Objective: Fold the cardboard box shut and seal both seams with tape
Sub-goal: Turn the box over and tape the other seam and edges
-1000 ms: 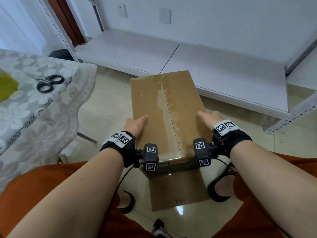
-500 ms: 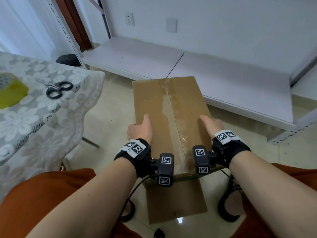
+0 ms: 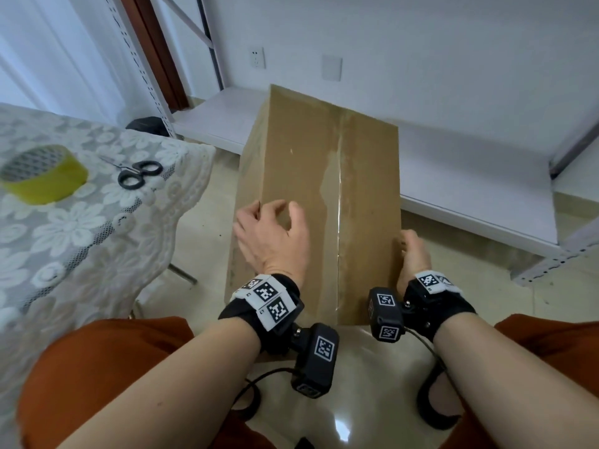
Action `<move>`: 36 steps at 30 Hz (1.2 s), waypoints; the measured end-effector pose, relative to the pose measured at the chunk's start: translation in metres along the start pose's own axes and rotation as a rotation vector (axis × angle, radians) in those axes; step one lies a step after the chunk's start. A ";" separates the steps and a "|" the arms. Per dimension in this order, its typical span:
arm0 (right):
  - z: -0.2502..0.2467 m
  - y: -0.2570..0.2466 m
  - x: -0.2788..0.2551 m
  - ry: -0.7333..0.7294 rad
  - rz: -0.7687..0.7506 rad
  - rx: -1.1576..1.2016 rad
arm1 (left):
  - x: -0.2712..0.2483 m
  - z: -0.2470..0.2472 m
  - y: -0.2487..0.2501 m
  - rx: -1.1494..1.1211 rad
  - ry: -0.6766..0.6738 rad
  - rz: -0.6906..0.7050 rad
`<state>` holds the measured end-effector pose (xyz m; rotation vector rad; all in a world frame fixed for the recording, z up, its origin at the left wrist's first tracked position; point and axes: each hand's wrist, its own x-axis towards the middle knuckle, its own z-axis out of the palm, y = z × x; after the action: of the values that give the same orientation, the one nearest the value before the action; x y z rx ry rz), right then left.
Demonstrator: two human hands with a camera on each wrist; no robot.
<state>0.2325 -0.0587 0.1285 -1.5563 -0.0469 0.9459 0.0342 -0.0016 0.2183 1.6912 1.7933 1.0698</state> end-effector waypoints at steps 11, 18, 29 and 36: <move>-0.022 0.014 0.031 -0.127 0.103 -0.339 | -0.013 0.025 0.005 0.070 -0.197 0.127; -0.002 -0.023 0.005 -0.236 0.068 -0.621 | -0.029 0.053 0.002 -0.091 -0.442 0.271; -0.014 -0.030 0.001 -0.096 0.010 -0.762 | 0.000 0.062 -0.062 0.288 -0.736 -0.024; -0.027 -0.018 0.017 0.123 0.059 -0.935 | 0.036 0.050 -0.099 0.316 -0.896 -0.397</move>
<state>0.2676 -0.0673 0.1325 -2.4801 -0.4046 0.9169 0.0053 0.0497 0.1178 1.5062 1.5890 -0.1635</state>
